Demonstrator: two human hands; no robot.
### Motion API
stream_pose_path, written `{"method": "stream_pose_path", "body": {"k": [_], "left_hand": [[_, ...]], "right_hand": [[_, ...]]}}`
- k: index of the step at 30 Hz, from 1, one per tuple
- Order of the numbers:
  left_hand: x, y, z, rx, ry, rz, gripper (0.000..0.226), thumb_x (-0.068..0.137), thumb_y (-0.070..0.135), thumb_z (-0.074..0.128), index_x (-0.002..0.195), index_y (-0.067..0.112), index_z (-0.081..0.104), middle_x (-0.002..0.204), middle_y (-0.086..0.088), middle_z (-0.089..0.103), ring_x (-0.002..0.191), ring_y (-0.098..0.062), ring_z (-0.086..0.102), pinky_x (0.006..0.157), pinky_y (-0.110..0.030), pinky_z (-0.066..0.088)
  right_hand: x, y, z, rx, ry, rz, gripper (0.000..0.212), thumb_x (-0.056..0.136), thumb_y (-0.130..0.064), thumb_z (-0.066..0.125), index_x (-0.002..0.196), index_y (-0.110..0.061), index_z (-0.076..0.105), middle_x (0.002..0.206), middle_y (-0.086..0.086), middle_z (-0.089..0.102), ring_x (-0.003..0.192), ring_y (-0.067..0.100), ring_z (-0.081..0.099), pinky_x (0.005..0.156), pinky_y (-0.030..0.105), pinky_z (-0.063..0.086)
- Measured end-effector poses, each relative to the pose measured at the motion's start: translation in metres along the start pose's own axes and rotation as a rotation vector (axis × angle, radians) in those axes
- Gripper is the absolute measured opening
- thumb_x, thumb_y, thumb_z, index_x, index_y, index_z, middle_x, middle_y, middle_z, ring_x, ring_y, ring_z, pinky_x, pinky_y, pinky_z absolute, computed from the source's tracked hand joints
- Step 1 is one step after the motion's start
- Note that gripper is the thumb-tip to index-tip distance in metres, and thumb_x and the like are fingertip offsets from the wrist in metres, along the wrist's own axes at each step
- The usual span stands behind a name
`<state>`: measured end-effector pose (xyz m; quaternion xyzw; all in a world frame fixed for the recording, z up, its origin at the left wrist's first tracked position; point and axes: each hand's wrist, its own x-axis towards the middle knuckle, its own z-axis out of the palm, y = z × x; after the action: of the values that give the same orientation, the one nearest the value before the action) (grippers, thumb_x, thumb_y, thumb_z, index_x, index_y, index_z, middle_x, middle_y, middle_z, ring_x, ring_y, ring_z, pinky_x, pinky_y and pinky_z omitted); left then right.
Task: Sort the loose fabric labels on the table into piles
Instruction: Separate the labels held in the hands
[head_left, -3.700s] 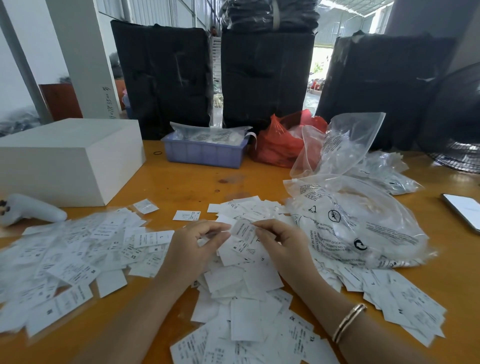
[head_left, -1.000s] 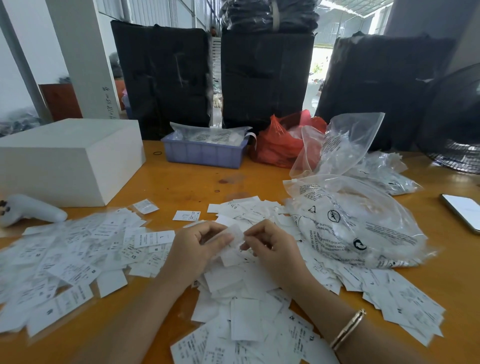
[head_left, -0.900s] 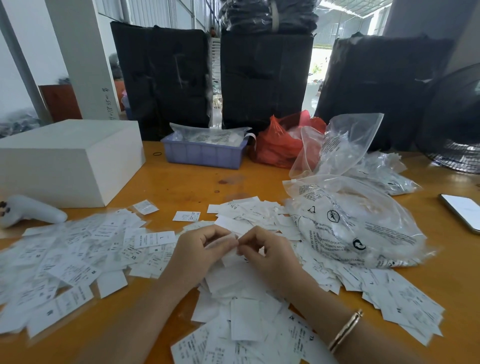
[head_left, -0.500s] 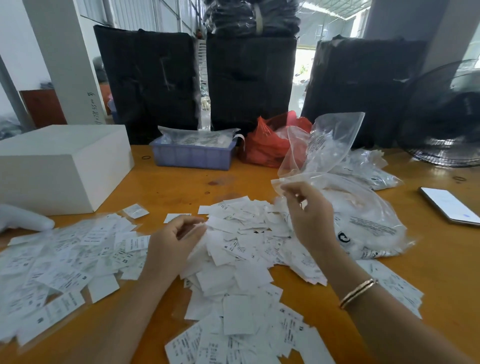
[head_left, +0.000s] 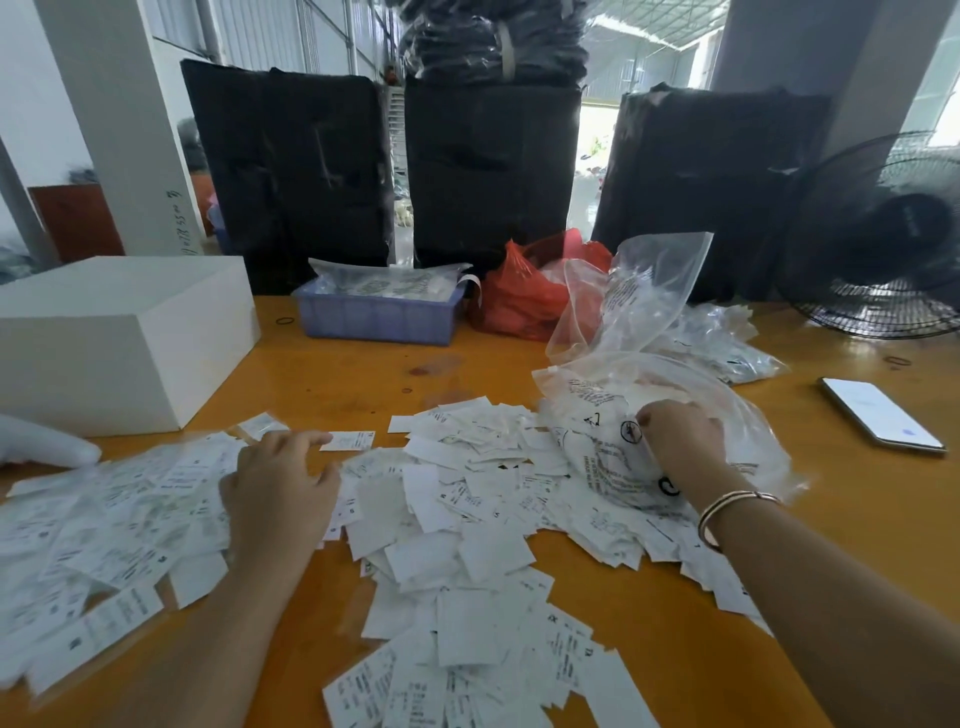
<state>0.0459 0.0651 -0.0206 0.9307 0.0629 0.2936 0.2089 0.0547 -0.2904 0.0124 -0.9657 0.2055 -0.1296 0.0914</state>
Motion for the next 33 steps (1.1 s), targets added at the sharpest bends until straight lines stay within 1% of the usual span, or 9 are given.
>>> {"method": "stream_pose_path", "body": {"k": [6, 10, 12, 14, 18, 22, 26, 29, 33], "left_hand": [[-0.008, 0.012, 0.0, -0.113, 0.028, 0.184, 0.014, 0.084, 0.016, 0.068, 0.098, 0.014, 0.07, 0.106, -0.009, 0.065, 0.101, -0.029, 0.055, 0.081, -0.037, 0.039], [-0.018, 0.027, -0.002, -0.425, -0.106, 0.393, 0.009, 0.088, 0.018, 0.064, 0.096, 0.02, 0.069, 0.101, 0.008, 0.061, 0.099, -0.013, 0.053, 0.085, -0.023, 0.037], [-0.023, 0.033, -0.003, -0.563, -0.249, 0.373, 0.01, 0.091, 0.035, 0.055, 0.098, 0.035, 0.063, 0.105, 0.02, 0.057, 0.103, 0.0, 0.05, 0.088, -0.019, 0.036], [-0.025, 0.036, -0.005, -0.623, -0.369, 0.337, 0.019, 0.084, 0.049, 0.049, 0.101, 0.048, 0.055, 0.11, 0.029, 0.053, 0.104, 0.009, 0.048, 0.088, -0.015, 0.037], [-0.025, 0.037, -0.006, -0.698, -0.468, 0.293, 0.031, 0.077, 0.054, 0.052, 0.109, 0.051, 0.052, 0.109, 0.031, 0.057, 0.102, 0.012, 0.051, 0.081, -0.01, 0.039], [-0.027, 0.04, -0.005, -0.725, -0.449, 0.266, 0.024, 0.078, 0.042, 0.065, 0.099, 0.048, 0.057, 0.084, 0.026, 0.064, 0.08, 0.005, 0.058, 0.065, -0.008, 0.046], [-0.025, 0.038, -0.002, -0.781, -0.364, 0.161, 0.022, 0.084, 0.018, 0.069, 0.088, 0.04, 0.066, 0.074, 0.013, 0.068, 0.072, 0.002, 0.061, 0.06, -0.007, 0.046], [-0.021, 0.036, -0.001, -0.899, -0.331, -0.038, 0.014, 0.086, 0.021, 0.066, 0.083, 0.034, 0.068, 0.078, 0.026, 0.068, 0.075, 0.011, 0.06, 0.058, -0.001, 0.042], [-0.018, 0.034, -0.001, -1.0, -0.361, -0.187, 0.008, 0.09, 0.024, 0.061, 0.093, 0.027, 0.068, 0.083, 0.022, 0.071, 0.077, 0.009, 0.063, 0.058, -0.006, 0.047]], "right_hand": [[-0.004, 0.002, 0.0, 0.243, 0.177, 0.017, 0.024, 0.094, -0.026, 0.05, 0.101, -0.017, 0.071, 0.109, 0.005, 0.067, 0.109, 0.029, 0.052, 0.091, 0.038, 0.031], [-0.026, -0.028, -0.015, 0.628, 0.425, -0.278, 0.023, 0.092, -0.028, 0.057, 0.098, -0.012, 0.072, 0.095, -0.004, 0.065, 0.091, 0.014, 0.058, 0.085, 0.028, 0.043], [-0.047, -0.052, -0.023, 0.806, 0.263, -0.435, 0.025, 0.087, -0.036, 0.055, 0.095, -0.019, 0.071, 0.081, -0.013, 0.062, 0.069, -0.003, 0.056, 0.066, 0.011, 0.044], [-0.067, -0.075, -0.021, 0.894, -0.014, -0.516, 0.013, 0.087, -0.037, 0.056, 0.09, -0.031, 0.067, 0.068, -0.014, 0.063, 0.052, -0.004, 0.051, 0.05, 0.009, 0.041], [-0.088, -0.103, -0.002, 0.957, -0.321, -0.576, 0.015, 0.091, -0.024, 0.059, 0.085, -0.036, 0.067, 0.066, -0.012, 0.067, 0.055, 0.0, 0.054, 0.056, 0.014, 0.047], [-0.094, -0.116, 0.015, 0.937, -0.392, -0.561, 0.016, 0.093, -0.026, 0.058, 0.089, -0.02, 0.071, 0.065, -0.013, 0.065, 0.053, -0.003, 0.052, 0.056, 0.012, 0.044], [-0.095, -0.115, 0.024, 0.969, -0.359, -0.488, 0.024, 0.097, -0.032, 0.048, 0.092, -0.025, 0.071, 0.07, -0.011, 0.067, 0.056, 0.003, 0.051, 0.053, 0.015, 0.041], [-0.092, -0.106, 0.03, 0.547, -0.191, -0.588, 0.029, 0.096, -0.038, 0.046, 0.103, -0.023, 0.071, 0.095, -0.006, 0.067, 0.08, 0.008, 0.055, 0.071, 0.025, 0.045], [-0.096, -0.1, 0.036, 0.104, -0.087, -0.768, 0.038, 0.094, -0.047, 0.042, 0.123, -0.031, 0.06, 0.111, -0.008, 0.054, 0.105, 0.015, 0.044, 0.089, 0.032, 0.032]]}}
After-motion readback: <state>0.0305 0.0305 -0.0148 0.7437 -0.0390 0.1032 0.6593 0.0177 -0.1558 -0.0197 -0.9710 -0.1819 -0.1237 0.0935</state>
